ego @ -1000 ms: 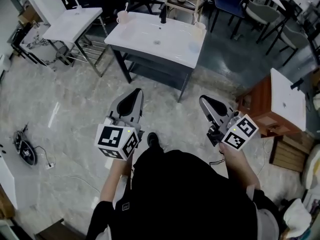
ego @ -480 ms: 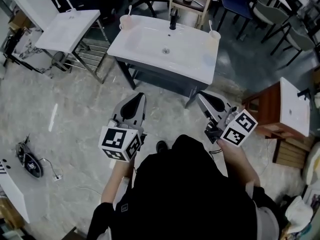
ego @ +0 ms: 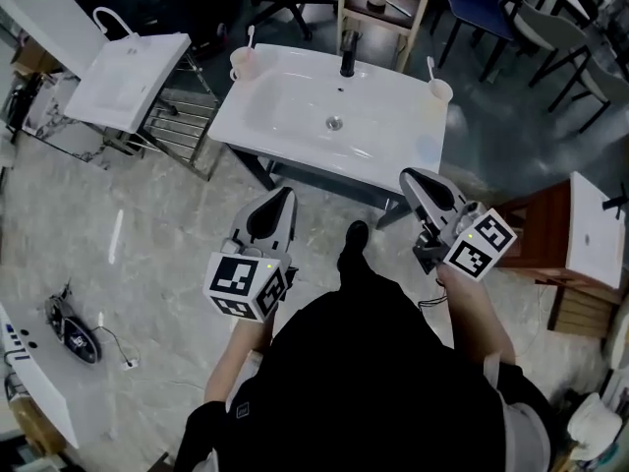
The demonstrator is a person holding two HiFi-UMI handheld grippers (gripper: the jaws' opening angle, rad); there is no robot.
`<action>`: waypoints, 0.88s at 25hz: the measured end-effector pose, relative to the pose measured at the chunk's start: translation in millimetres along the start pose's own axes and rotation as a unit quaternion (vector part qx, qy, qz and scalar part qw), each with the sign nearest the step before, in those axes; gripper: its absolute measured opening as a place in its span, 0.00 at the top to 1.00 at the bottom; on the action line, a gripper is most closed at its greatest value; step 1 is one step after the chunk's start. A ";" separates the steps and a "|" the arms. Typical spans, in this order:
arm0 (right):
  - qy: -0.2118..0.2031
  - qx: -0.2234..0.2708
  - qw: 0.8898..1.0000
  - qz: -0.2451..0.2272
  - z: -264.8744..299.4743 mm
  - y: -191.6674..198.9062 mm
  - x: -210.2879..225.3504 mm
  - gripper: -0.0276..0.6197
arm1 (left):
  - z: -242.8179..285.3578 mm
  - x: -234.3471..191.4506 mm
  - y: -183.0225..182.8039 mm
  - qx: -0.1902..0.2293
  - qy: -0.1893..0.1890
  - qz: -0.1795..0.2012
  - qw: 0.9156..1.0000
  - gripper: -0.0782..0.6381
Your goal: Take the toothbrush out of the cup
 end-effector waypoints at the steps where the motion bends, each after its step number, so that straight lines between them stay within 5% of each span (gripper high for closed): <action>1: 0.001 0.001 1.000 0.000 4.9 -4.2 16.2 0.91 | 15.3 -2.5 -5.5 0.001 -0.002 0.000 1.000 0.87; 11: 0.049 0.000 0.998 0.025 31.2 -60.7 176.8 0.91 | 197.6 -6.9 -70.6 -0.006 0.029 0.025 0.999 0.87; 19: 0.109 0.002 0.994 0.023 42.1 -74.6 235.9 0.91 | 295.1 1.1 -83.3 -0.019 0.104 0.027 0.994 0.87; 22: 0.151 -0.004 0.988 0.016 44.8 -75.9 255.4 0.91 | 329.3 -3.3 -90.4 -0.005 0.115 0.059 0.992 0.87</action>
Point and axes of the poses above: the fingertips, and each gripper's own axes: z forward along the fingers, x to its right, y out of its underside, the point moved 9 cm from there along -z, backward along the fingers, and after that the axes turned 12 degrees about -y, right-handed, at the moved point
